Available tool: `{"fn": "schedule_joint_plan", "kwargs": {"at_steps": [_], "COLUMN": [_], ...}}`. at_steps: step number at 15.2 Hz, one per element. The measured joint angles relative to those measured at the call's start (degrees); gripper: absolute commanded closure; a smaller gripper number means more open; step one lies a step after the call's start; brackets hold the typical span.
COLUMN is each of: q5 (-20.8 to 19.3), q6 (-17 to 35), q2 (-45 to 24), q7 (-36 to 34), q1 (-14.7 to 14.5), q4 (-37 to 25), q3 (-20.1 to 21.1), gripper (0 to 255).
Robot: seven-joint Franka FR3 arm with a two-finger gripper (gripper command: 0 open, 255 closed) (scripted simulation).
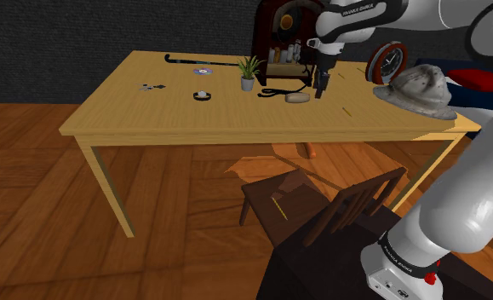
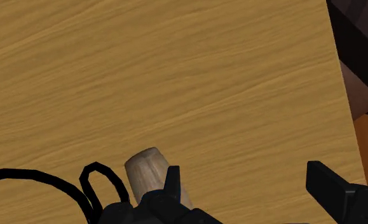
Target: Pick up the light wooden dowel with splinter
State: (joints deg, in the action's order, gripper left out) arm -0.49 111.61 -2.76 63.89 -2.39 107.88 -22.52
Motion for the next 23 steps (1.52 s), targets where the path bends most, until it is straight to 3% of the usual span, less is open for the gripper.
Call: {"fn": "schedule_joint_plan", "kwargs": {"at_steps": [7, 14, 15, 23], "q5": [4.7, 5.7, 5.8, 5.8], "q6": [0.7, 5.1, 5.4, 5.6], "q2": [-13.4, -15.9, -15.9, -15.9], "q7": [12.3, 13.5, 13.5, 13.5], "q1": [2.2, 2.7, 2.6, 2.6], "q4": [-13.9, -12.0, -11.7, -11.7], "q3": [0.9, 1.3, 1.3, 1.3], "gripper": [0, 0, 255, 255]}}
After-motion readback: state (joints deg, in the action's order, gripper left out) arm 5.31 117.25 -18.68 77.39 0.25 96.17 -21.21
